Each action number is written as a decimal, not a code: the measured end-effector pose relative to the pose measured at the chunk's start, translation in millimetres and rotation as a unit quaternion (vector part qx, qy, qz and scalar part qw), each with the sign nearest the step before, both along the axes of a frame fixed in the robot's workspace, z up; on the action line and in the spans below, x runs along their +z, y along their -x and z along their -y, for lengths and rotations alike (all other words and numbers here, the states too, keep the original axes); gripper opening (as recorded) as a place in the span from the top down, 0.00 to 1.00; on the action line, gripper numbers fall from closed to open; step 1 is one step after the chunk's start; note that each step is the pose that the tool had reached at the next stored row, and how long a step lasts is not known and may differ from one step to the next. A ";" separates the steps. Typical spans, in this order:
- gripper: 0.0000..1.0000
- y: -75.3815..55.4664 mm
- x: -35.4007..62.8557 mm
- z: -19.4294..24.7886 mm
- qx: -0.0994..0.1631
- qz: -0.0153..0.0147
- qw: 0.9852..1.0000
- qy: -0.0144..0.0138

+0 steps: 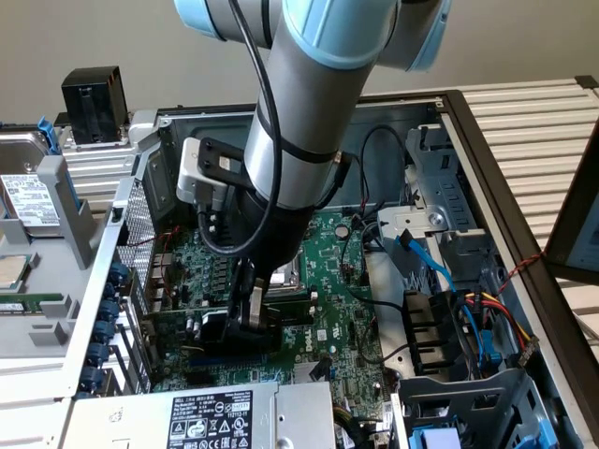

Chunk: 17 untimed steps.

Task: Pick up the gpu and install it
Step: 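Insert the gpu into the slot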

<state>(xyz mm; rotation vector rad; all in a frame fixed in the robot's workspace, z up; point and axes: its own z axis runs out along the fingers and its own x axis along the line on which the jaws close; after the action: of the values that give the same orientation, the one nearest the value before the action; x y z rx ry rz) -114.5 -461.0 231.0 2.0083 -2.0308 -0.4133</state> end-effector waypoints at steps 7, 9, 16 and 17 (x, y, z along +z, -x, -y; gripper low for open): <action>0.73 1.9 1.6 0.0 0.004 0.009 1.000 0.000; 0.73 2.0 1.8 0.0 0.005 0.011 1.000 0.000; 0.73 3.5 2.5 0.0 0.006 0.015 1.000 0.000; 0.73 3.7 2.5 0.0 0.006 0.015 1.000 0.000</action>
<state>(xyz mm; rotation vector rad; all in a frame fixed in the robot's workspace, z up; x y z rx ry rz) -118.3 -461.0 233.5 2.0367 -2.0359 -0.3833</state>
